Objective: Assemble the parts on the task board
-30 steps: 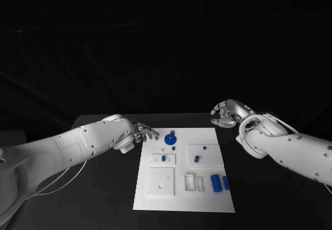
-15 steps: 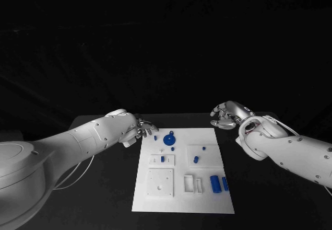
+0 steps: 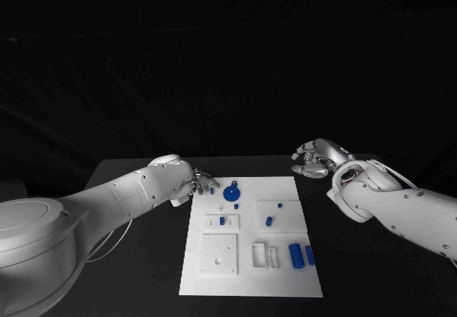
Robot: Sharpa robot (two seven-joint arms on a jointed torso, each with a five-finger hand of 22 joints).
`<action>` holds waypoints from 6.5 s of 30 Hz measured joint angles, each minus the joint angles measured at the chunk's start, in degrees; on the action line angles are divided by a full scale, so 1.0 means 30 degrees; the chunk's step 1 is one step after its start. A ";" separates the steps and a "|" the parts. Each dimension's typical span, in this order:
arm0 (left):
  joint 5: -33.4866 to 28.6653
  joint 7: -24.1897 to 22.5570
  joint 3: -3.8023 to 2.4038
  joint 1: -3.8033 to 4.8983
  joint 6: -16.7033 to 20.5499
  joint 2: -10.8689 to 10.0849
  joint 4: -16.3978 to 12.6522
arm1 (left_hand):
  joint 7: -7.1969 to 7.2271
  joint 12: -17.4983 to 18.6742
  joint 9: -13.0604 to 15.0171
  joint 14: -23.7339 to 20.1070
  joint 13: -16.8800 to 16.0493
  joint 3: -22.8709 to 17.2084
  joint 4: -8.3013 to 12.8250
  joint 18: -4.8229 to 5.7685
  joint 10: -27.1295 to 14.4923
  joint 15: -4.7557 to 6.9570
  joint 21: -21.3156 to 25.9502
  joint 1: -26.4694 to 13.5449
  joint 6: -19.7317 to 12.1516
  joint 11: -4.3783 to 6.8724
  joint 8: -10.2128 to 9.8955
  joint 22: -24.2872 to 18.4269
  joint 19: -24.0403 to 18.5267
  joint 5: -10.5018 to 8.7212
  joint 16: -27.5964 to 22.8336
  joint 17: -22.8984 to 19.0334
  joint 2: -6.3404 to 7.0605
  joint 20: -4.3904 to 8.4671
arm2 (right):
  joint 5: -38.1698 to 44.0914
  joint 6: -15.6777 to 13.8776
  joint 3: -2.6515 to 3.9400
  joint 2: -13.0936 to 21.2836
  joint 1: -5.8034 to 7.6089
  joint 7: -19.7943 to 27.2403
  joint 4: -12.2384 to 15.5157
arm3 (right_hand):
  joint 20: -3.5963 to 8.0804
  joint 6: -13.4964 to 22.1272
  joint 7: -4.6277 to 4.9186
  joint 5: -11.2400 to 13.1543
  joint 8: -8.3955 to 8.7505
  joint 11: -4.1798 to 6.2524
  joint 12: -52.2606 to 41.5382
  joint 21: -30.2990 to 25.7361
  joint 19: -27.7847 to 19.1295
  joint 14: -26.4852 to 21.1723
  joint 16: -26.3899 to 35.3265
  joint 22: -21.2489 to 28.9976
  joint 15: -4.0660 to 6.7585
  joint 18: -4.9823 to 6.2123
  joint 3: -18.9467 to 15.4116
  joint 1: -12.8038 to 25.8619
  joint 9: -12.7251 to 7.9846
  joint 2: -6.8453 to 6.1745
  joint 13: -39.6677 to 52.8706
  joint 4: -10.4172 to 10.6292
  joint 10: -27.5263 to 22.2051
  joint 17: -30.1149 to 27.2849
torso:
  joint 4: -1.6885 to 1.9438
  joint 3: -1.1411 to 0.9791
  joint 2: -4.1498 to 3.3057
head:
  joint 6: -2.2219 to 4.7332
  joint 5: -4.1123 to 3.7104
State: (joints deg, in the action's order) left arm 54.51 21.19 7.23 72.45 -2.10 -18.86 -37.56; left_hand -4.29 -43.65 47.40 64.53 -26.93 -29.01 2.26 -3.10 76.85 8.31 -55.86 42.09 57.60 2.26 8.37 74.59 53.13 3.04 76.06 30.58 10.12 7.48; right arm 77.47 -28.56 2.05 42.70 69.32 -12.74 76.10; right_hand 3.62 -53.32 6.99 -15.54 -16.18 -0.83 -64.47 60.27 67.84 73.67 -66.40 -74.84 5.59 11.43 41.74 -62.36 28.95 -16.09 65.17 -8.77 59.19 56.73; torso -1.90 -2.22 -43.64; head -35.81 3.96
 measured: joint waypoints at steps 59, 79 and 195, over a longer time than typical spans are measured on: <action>-0.0210 -0.0463 -0.0040 -0.0228 -0.0148 0.0760 0.1628 | 0.0501 -0.0313 -0.0600 0.0043 0.0238 -0.1379 0.3698 0.0000 0.0127 0.0106 0.0077 0.3399 0.1210 0.0252 0.0939 0.0115 0.0030 0.0029 0.0077 -0.0248 -0.3791 -0.0051 | -0.0126 0.0013 0.0113 -0.0132 0.0043 0.0084 0.0039 | -0.0031 0.0013 -0.0016 0.0001 -0.0002 -0.0029 0.0074 -0.0147 -0.0030 0.0000 0.0187 0.0008 -0.0001 0.0000 -0.0051 0.0043 0.0007 -0.0043 -0.0296 0.0051 0.0036 -0.0017 | -0.0079 -0.0024 -0.0211 | -0.0044 -0.0123; -0.1083 -0.0830 -0.0035 -0.0105 0.0534 -0.1574 -0.1942 | 0.0620 -0.0606 -0.0894 0.0270 0.0325 -0.2784 0.3459 0.0001 0.0399 0.0274 0.0075 0.2393 0.1448 0.0453 0.1482 0.0110 0.0110 0.1597 0.0462 -0.0283 -0.4501 0.0033 | -0.0129 0.0152 0.0112 0.0013 0.0043 0.0054 0.0012 | -0.0061 0.0013 -0.0030 -0.0074 -0.0002 -0.0030 0.0149 -0.0147 -0.0059 0.0000 0.0187 0.0010 -0.0001 -0.0001 -0.0051 0.0043 0.0008 -0.0042 -0.0347 0.0051 0.0039 -0.0016 | 0.0132 -0.0088 -0.0002 | -0.0178 -0.0082; 0.3156 0.0016 0.1744 -0.1609 0.2124 -0.3363 -0.8199 | 0.0766 -0.2013 -0.1241 0.1476 -0.0025 -0.5528 0.3745 -0.0001 0.1611 0.0862 -0.1050 -0.1310 0.2179 0.1194 0.2480 0.0111 0.1444 0.1478 0.1717 0.0027 -0.4839 0.0472 | -0.0183 0.0473 0.0095 -0.0308 -0.0211 0.0203 -0.0745 | -0.0097 0.0006 -0.0017 -0.0592 -0.0003 -0.0031 0.0148 -0.0219 -0.0094 -0.0001 0.0260 -0.0017 -0.0001 0.0001 -0.0051 0.0122 0.0011 0.0038 -0.0558 0.0051 0.0043 -0.0015 | 0.0884 -0.0126 0.0881 | -0.1223 -0.0692</action>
State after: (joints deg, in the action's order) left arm 63.98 21.24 12.46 67.63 4.27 -28.95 -62.16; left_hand -1.99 -49.69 43.68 68.95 -27.01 -45.59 13.50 -3.10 81.69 10.90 -59.01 38.17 64.14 5.84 15.81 74.92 57.46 7.48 81.21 30.66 -4.39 8.89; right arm 76.92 -27.14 2.33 41.78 68.69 -12.13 73.86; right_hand 3.33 -53.30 6.94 -17.31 -16.19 -0.92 -64.03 59.62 67.56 73.67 -65.62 -74.89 5.58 11.44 41.59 -61.99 28.98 -15.97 63.49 -8.61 59.31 56.68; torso 0.75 -2.60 -41.00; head -39.48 1.88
